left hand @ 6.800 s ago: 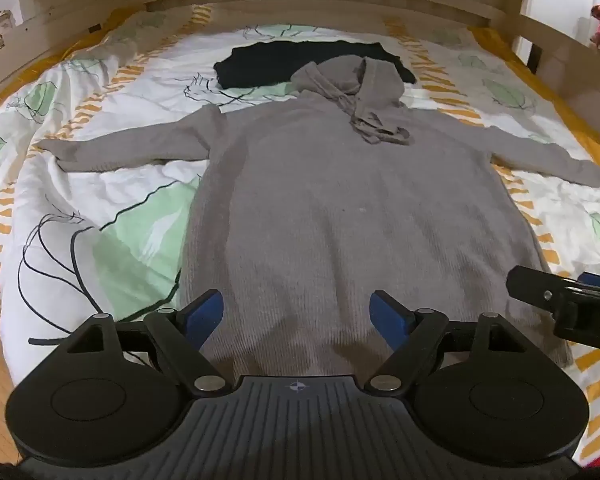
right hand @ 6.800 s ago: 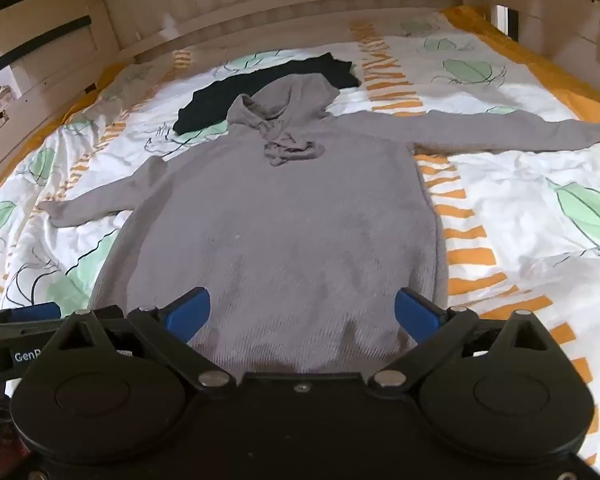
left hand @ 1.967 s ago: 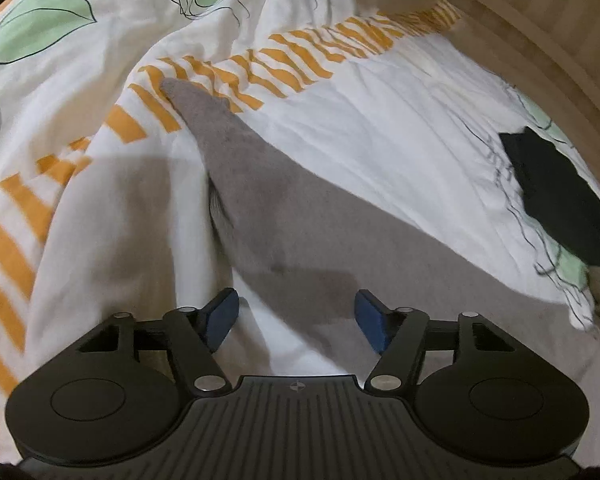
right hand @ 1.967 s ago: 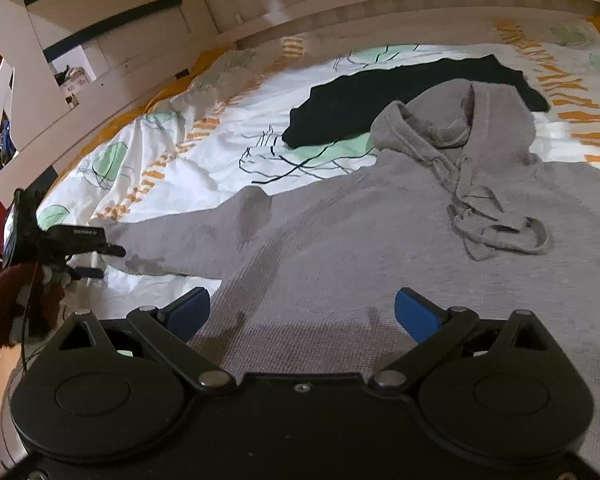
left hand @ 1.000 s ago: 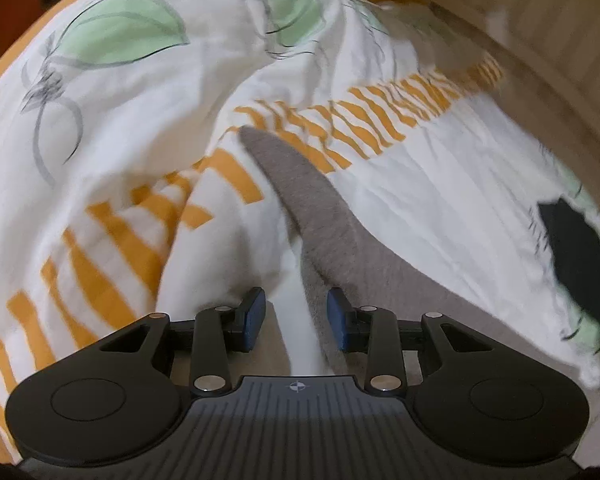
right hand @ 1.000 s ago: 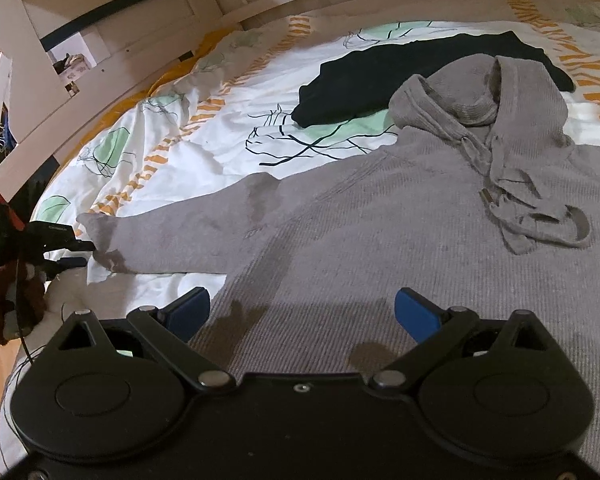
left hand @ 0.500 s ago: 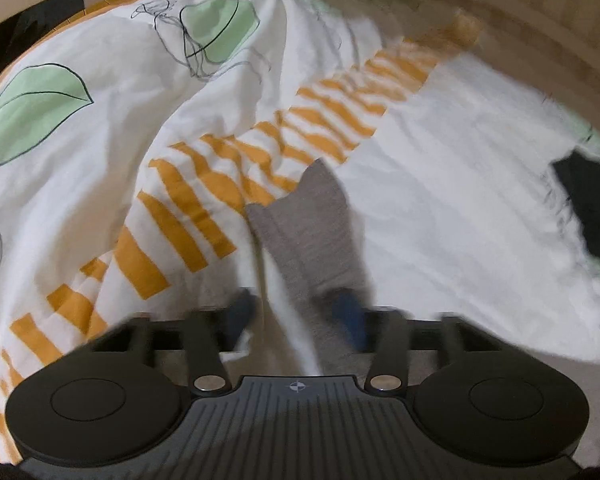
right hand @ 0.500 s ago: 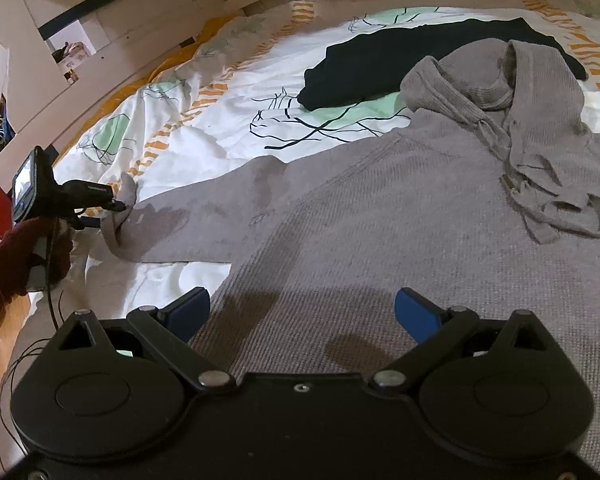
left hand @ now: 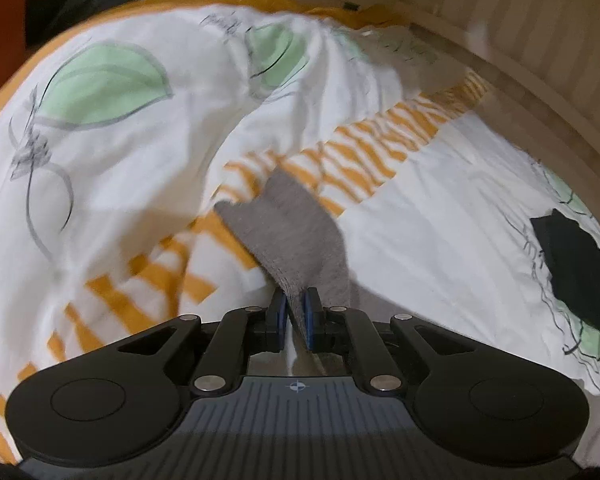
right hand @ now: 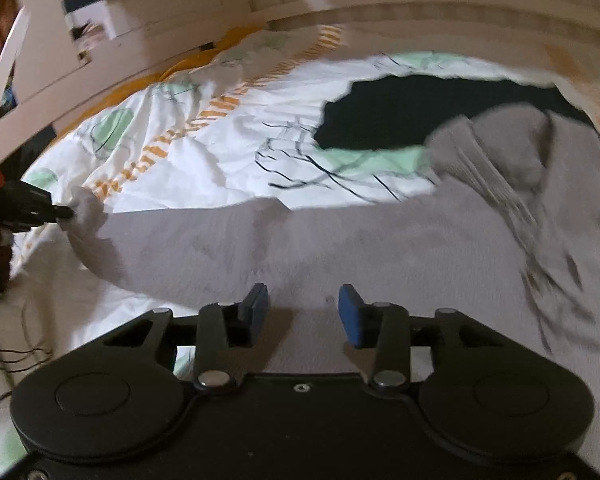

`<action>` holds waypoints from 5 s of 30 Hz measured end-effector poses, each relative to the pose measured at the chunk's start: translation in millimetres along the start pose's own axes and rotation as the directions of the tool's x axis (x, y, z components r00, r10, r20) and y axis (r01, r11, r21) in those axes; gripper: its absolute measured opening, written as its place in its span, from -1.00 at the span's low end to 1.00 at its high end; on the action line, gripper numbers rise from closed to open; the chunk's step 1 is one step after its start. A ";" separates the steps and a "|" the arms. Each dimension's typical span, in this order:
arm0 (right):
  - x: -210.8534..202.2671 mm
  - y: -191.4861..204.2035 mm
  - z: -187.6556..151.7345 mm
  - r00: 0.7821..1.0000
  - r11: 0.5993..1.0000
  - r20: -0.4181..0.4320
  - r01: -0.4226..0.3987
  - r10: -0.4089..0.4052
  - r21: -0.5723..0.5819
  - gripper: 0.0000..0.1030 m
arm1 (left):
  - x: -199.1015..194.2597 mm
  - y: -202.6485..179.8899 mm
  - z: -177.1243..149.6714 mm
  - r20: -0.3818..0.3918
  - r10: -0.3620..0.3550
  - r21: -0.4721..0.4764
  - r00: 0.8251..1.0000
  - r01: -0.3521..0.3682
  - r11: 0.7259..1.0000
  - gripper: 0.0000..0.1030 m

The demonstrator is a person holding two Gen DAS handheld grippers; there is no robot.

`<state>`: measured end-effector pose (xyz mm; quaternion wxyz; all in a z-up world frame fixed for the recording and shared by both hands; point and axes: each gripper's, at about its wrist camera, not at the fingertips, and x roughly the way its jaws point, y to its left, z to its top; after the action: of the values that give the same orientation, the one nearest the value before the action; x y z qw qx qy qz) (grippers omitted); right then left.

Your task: Fold large clothes

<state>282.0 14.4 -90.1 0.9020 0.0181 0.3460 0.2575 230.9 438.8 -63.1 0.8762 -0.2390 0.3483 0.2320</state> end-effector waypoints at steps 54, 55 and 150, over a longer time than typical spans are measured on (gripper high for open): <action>-27.5 -57.5 -26.6 0.999 0.981 -0.036 0.005 0.002 0.195 -0.29 | -128.9 -281.2 -44.0 -0.063 -0.735 0.301 0.675 0.715 0.631 -0.85; -37.2 -64.2 -31.5 0.999 0.978 -0.039 0.024 -0.016 0.205 -0.29 | -123.3 -295.8 -56.6 -0.095 -0.741 0.302 0.665 0.728 0.615 -0.85; -129.6 -205.5 -54.8 0.889 0.862 -0.005 0.444 -0.457 0.245 0.22 | -63.3 -199.1 -181.2 -0.219 -0.442 0.377 0.870 0.493 0.784 0.27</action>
<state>258.9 -233.5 -95.4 0.9371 0.0521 0.3451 -0.0046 213.4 163.5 -82.8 0.9143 -0.1365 0.3710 -0.0878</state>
